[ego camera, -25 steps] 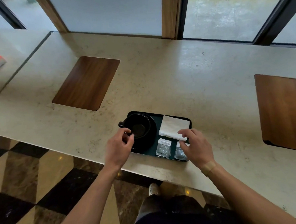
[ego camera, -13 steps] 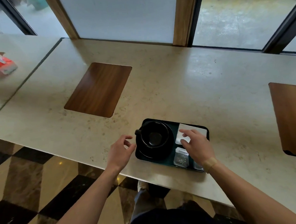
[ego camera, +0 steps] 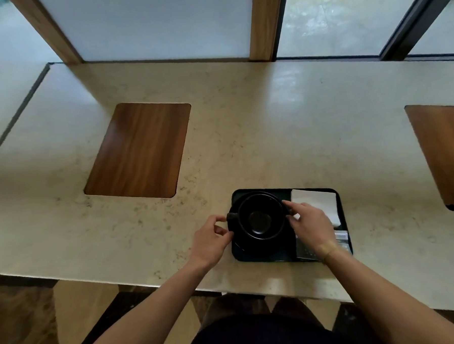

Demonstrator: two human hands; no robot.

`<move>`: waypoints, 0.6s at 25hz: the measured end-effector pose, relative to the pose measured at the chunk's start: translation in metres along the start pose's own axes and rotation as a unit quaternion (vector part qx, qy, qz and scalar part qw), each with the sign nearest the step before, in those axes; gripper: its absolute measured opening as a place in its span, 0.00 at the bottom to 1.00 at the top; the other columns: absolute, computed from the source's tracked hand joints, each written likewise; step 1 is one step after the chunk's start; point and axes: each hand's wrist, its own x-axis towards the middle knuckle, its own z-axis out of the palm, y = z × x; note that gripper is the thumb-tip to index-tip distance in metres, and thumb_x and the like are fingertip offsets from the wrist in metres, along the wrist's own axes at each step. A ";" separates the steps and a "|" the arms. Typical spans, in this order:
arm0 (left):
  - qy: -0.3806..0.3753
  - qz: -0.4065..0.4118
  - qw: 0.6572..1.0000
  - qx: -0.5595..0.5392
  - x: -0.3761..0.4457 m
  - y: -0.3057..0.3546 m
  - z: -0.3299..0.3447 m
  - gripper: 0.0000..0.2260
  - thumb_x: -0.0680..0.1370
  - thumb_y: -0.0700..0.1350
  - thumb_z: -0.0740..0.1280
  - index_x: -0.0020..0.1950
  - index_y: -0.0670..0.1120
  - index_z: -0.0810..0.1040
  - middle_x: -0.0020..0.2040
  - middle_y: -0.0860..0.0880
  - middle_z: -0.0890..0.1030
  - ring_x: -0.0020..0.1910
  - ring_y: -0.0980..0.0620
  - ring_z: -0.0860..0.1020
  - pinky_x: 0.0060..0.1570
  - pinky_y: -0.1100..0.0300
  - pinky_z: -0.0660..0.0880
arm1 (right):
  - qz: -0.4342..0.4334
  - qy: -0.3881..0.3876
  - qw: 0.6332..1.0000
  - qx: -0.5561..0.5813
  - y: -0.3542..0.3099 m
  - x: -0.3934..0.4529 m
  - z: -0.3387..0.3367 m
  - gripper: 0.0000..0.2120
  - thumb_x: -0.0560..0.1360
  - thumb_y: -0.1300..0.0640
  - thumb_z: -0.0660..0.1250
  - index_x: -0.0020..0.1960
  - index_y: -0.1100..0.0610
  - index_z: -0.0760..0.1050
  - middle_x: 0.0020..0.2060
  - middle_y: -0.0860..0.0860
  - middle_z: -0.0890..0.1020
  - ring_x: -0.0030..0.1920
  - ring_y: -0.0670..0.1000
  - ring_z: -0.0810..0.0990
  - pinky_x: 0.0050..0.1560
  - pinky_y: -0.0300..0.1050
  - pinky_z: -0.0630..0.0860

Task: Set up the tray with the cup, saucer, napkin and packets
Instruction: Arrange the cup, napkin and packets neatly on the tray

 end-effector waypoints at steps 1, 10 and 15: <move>-0.002 0.002 1.000 0.001 0.001 0.000 -0.001 0.14 0.74 0.45 0.73 0.57 0.52 0.77 0.39 0.51 0.82 0.38 0.58 0.80 0.39 0.66 0.74 | 0.002 0.003 1.000 -0.007 -0.001 0.000 0.000 0.19 0.78 0.53 0.64 0.69 0.45 0.72 0.50 0.48 0.81 0.48 0.52 0.79 0.47 0.51 0.79; -0.020 0.028 0.999 0.019 0.017 0.005 -0.007 0.13 0.75 0.44 0.71 0.59 0.52 0.78 0.41 0.50 0.82 0.41 0.56 0.80 0.42 0.65 0.75 | 0.031 0.048 0.998 -0.030 -0.005 -0.017 0.006 0.16 0.76 0.52 0.68 0.63 0.50 0.78 0.46 0.50 0.84 0.47 0.53 0.81 0.43 0.50 0.79; -0.026 0.053 0.997 0.058 0.038 0.014 -0.009 0.11 0.77 0.43 0.69 0.59 0.53 0.79 0.41 0.52 0.82 0.39 0.55 0.80 0.40 0.63 0.74 | 0.069 0.068 0.995 -0.002 -0.013 -0.043 0.015 0.22 0.75 0.52 0.70 0.68 0.48 0.72 0.48 0.49 0.83 0.50 0.52 0.81 0.45 0.51 0.80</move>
